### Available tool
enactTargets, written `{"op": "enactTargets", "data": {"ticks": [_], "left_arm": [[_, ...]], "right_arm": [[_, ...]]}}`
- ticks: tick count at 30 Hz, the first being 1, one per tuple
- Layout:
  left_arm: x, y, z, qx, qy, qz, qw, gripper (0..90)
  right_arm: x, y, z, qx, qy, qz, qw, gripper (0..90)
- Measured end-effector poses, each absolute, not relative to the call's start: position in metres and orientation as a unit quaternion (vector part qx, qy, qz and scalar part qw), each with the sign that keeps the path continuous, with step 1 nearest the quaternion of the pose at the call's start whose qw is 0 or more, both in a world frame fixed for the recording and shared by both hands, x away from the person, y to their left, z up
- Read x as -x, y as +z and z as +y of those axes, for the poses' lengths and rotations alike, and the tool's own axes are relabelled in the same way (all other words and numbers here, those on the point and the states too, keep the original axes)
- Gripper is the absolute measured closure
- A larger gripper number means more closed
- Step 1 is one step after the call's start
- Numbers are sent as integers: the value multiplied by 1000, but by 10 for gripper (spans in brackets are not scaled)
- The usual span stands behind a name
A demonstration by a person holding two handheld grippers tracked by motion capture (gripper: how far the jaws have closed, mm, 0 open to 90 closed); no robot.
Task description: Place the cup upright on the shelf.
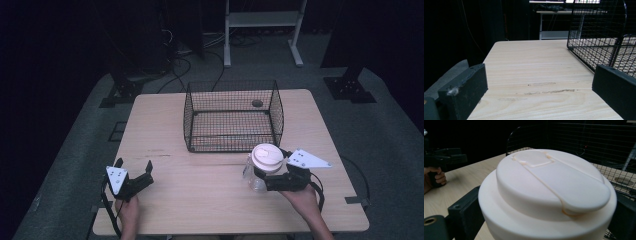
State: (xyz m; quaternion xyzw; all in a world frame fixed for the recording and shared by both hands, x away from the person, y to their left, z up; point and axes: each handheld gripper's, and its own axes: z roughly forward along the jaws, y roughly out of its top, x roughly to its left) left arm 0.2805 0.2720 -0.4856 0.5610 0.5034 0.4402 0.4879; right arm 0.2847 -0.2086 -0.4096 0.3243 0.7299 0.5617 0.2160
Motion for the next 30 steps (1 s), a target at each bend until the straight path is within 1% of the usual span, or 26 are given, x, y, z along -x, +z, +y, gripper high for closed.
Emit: {"op": "enactTargets", "data": {"ticks": [9,11,15,25,26,27,28,29,30], "left_arm": [[-280,-486,272,-562,440,503,488,0],[-280,-486,272,-562,440,503,488,0],[-280,-486,272,-562,439,503,489,0],[-280,-486,272,-561,439,503,489,0],[-281,-486,272,-561,438,504,490,0],[-281,-486,272,-561,438,504,490,0],[-281,-486,272,-561,437,504,490,0],[-281,-486,272,-561,437,504,490,0],[-281,-486,272,-562,436,504,489,0]], "right_arm": [[-285,-408,-209,-325,560,731,215,43],[-285,-406,-209,-325,558,730,224,44],[-286,-400,-208,-324,562,727,224,44],[-291,-370,-204,-311,573,721,235,44],[-293,-362,-202,-307,577,721,230,44],[-293,-362,-202,-307,577,721,230,44],[-294,-354,-200,-304,585,719,220,44],[-294,-354,-200,-304,585,719,220,44],[-294,-347,-197,-296,588,720,220,44]]}}
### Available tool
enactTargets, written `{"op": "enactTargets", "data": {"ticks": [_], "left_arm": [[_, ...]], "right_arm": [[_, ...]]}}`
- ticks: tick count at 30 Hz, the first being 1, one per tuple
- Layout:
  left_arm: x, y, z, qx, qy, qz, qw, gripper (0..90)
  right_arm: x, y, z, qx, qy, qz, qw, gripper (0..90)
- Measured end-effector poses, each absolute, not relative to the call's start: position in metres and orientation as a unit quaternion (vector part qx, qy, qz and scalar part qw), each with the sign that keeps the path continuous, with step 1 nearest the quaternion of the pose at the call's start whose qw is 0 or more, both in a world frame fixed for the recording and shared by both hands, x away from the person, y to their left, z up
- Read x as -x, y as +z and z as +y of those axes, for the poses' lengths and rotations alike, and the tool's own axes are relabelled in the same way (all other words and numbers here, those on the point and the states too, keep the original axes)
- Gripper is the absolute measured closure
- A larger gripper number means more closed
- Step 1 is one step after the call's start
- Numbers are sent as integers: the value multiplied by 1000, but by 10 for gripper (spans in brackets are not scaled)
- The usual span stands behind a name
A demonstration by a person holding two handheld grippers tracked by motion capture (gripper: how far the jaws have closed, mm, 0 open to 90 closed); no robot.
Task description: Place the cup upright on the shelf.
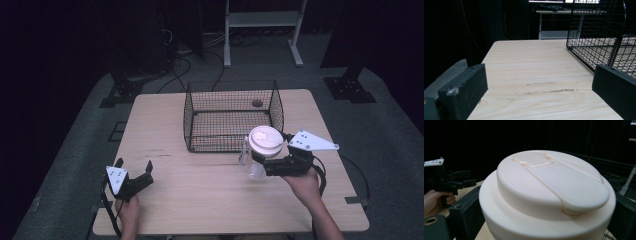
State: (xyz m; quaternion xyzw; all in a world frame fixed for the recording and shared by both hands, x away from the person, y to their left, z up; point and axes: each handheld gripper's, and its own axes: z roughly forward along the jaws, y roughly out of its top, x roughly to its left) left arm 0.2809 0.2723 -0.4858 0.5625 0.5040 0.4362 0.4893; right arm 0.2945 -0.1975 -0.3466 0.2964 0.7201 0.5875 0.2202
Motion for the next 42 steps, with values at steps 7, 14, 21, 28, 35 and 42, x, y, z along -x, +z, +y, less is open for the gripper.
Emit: {"op": "enactTargets", "data": {"ticks": [7,14,21,28,35,42], "left_arm": [[-281,-486,272,-561,436,504,492,0],[-281,-486,273,-562,434,504,492,0],[-281,-486,272,-561,434,504,493,0],[-281,-486,272,-561,434,504,493,0],[-281,-486,272,-561,434,503,494,0],[-281,-486,273,-560,433,504,494,0]], "right_arm": [[-298,-327,-188,-281,581,725,239,45],[-307,-309,-179,-268,578,729,251,44],[-316,-294,-174,-262,581,728,252,44],[-328,-283,-170,-264,584,724,255,45],[-341,-273,-162,-263,578,728,260,45],[-354,-268,-156,-268,575,727,264,45]]}}
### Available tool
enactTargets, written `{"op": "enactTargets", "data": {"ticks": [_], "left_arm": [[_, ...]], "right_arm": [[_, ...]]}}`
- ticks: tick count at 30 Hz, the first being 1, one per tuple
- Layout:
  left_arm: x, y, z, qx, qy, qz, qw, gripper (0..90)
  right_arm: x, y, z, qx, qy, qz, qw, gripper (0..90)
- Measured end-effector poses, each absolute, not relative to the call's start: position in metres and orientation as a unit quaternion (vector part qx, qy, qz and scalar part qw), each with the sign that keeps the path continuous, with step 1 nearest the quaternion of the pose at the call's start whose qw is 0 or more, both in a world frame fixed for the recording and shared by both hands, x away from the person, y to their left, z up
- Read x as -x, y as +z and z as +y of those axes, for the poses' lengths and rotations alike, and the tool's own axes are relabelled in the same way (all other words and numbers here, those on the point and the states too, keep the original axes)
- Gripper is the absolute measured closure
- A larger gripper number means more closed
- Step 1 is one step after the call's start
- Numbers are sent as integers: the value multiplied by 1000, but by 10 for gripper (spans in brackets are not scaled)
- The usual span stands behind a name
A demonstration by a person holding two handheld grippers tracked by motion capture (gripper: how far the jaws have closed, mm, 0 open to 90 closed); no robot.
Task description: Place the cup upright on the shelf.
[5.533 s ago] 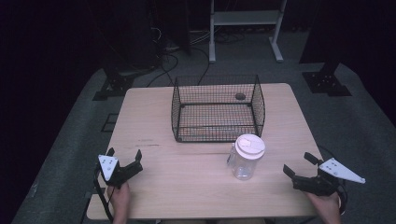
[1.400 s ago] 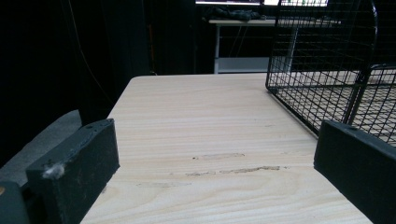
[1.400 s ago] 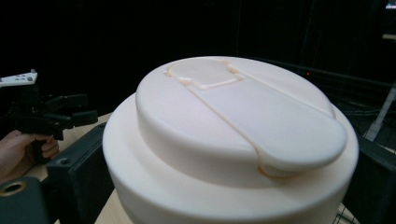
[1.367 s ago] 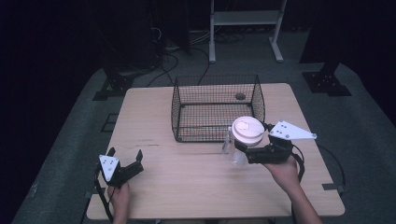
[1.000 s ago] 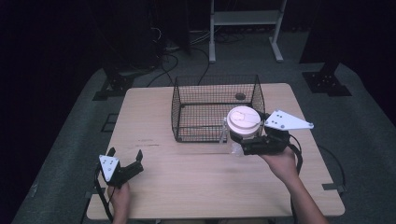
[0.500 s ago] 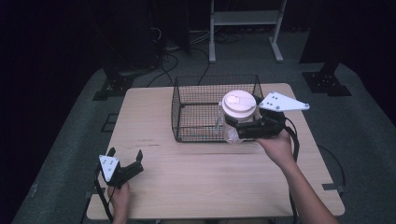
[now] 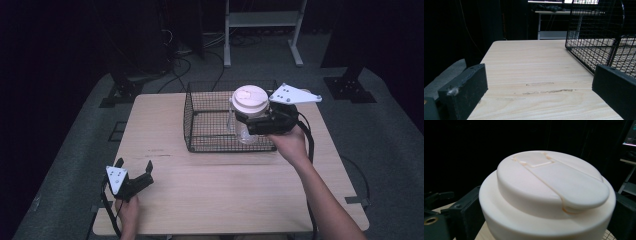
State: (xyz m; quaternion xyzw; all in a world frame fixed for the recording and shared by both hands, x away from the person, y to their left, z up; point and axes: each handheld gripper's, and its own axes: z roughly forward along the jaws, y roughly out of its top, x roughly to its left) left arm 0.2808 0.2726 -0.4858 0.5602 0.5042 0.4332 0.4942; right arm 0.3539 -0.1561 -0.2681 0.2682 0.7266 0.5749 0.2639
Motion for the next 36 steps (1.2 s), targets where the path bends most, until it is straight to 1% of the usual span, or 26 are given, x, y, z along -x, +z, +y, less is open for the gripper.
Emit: {"op": "enactTargets", "data": {"ticks": [20,36], "left_arm": [[-281,-486,273,-559,430,505,498,0],[-281,-486,274,-558,430,505,499,0]], "right_arm": [[-393,-263,-141,-291,562,724,275,45],[-426,-279,-126,-311,548,729,268,45]]}}
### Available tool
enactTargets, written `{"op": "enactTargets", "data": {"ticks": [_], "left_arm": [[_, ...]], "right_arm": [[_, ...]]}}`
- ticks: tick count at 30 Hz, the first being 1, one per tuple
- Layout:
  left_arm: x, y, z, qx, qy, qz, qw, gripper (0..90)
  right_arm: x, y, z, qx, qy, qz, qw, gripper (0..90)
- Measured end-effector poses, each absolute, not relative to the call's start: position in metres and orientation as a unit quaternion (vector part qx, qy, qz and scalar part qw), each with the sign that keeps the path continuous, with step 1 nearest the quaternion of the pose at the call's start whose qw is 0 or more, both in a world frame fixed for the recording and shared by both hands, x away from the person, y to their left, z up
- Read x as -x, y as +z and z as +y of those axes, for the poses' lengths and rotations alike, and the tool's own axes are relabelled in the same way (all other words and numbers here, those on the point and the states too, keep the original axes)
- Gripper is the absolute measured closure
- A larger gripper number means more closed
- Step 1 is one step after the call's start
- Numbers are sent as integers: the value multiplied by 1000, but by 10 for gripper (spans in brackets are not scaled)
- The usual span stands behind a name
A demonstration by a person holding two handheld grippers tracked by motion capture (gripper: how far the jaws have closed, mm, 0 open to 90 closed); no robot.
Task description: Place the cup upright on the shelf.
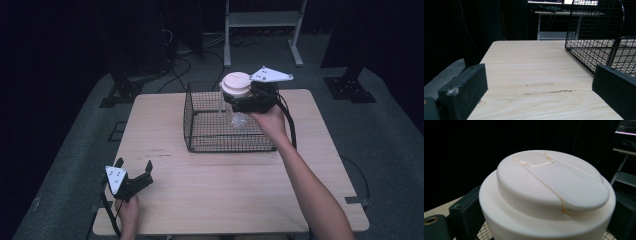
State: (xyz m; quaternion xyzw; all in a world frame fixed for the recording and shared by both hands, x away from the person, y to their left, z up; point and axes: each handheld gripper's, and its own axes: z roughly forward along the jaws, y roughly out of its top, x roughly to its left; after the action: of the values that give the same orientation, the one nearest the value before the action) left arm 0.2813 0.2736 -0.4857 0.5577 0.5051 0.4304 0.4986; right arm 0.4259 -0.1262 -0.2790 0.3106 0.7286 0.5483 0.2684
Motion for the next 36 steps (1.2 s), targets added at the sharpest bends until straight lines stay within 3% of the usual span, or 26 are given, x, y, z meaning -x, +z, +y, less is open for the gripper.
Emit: {"op": "enactTargets", "data": {"ticks": [36], "left_arm": [[-281,-485,274,-557,430,504,501,0]], "right_arm": [[-477,-318,-110,-347,536,725,258,45]]}}
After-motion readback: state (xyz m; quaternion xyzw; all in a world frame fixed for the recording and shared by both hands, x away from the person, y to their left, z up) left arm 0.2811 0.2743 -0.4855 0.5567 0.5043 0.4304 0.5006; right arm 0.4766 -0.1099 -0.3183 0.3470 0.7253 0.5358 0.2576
